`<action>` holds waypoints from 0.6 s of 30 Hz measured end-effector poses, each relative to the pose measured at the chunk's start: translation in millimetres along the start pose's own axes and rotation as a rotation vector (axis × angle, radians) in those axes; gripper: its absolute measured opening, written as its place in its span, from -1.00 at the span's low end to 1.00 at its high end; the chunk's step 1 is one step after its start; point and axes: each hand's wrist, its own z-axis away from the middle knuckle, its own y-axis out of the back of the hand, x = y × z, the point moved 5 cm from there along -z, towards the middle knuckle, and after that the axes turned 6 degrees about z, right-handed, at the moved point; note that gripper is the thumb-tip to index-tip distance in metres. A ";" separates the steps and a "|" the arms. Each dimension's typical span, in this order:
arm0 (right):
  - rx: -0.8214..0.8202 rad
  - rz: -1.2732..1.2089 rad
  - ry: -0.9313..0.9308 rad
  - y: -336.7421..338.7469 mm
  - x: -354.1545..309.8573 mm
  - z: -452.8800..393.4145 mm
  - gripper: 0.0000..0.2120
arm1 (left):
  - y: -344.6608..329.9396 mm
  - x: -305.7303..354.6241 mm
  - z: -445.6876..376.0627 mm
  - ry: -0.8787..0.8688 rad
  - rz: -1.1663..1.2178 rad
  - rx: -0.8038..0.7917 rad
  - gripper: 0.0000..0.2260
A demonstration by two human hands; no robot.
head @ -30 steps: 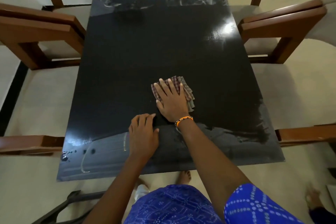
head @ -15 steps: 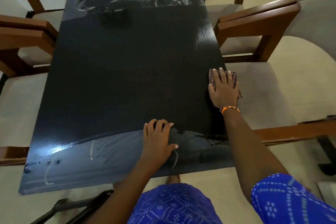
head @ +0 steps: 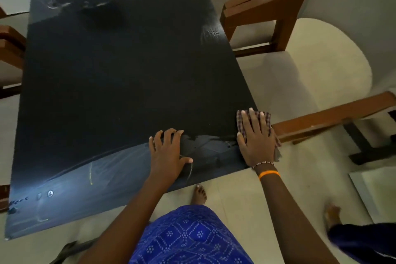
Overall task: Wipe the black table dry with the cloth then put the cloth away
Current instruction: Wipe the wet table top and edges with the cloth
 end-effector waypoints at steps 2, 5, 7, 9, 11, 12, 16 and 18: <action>0.004 0.019 -0.043 -1.8 -2.0 13.3 -0.40 | -1.7 -0.5 1.5 -0.014 -0.001 -0.001 -0.29; -0.021 0.020 -0.081 -4.5 -14.6 11.3 -0.37 | -4.4 -1.7 4.6 -0.039 0.052 -0.007 -0.30; -0.041 0.025 -0.054 -6.2 -32.3 5.9 -0.36 | -3.7 -6.5 7.0 -0.068 0.086 -0.010 -0.31; -0.056 0.024 -0.027 -7.7 -53.7 2.0 -0.37 | 0.7 -15.6 9.6 -0.065 0.113 0.002 -0.32; -0.068 0.006 0.006 -9.6 -82.0 0.2 -0.37 | 8.5 -30.5 14.3 -0.034 0.139 0.032 -0.34; -0.069 -0.004 0.028 -10.3 -97.9 0.6 -0.37 | 12.2 -38.6 17.9 -0.016 0.153 0.046 -0.35; -0.070 -0.016 0.130 -10.7 -169.5 3.2 -0.37 | 19.3 -79.6 37.9 0.078 0.177 0.088 -0.43; -0.078 -0.024 0.179 -13.3 -203.9 3.5 -0.39 | 21.3 -103.5 49.5 0.126 0.195 0.111 -0.44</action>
